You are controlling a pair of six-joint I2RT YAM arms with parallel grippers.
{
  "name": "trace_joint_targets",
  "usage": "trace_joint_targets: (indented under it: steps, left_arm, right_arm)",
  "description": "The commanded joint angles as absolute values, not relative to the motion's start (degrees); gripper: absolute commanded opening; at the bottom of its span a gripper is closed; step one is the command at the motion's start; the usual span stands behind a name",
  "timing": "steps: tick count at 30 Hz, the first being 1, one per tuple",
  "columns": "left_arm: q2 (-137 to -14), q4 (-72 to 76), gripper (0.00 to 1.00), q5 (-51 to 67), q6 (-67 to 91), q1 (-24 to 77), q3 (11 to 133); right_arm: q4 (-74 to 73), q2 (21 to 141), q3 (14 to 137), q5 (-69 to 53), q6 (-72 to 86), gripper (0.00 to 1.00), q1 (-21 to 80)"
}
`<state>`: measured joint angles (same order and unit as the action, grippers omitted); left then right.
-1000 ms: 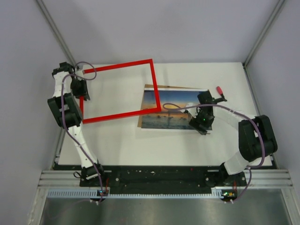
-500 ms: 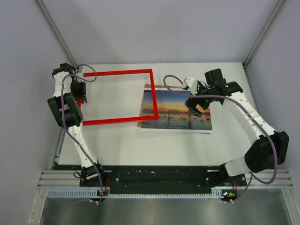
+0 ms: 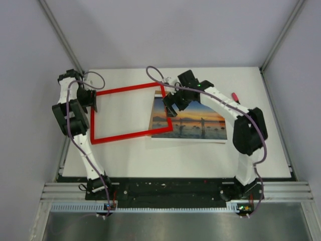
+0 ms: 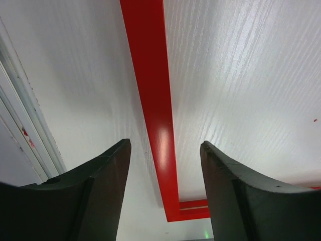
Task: Take the photo out of the frame
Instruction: Place the photo frame item at the center of the board, then pick up the photo from the photo frame.
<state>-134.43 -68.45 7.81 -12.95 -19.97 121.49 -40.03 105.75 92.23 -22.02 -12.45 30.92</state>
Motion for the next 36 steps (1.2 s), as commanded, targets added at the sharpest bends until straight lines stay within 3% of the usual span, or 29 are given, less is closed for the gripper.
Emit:
trace_joint_targets:
  steps: [1,6,12,13,23,36]
  left_arm:
    - [-132.81,-69.43,0.64,7.12,-13.45,-19.69,122.25]
    - [-129.38,-70.49,0.68,8.35,-14.76,-19.43,127.08]
    - [-122.10,-70.40,0.78,7.73,-23.01,-12.58,127.10]
    - [-120.34,-69.79,0.98,8.52,-24.68,-10.74,125.70]
    - [-112.85,-61.71,0.98,8.53,-38.66,10.27,103.99]
    - [-111.53,-62.49,0.98,17.05,-41.31,27.23,100.02]
  right_arm:
    - [-37.27,114.15,99.13,-15.65,-2.74,0.94,33.05]
    - [-36.39,119.62,101.86,-10.29,1.47,0.93,33.13]
    - [-36.64,113.75,99.15,-11.95,-8.67,0.95,32.35]
    - [-37.26,112.43,98.18,-12.04,-11.31,0.96,31.82]
    - [-41.13,100.73,93.43,-13.36,-23.20,0.99,20.57]
    - [-38.76,90.27,84.55,-11.52,-20.22,0.99,19.87]
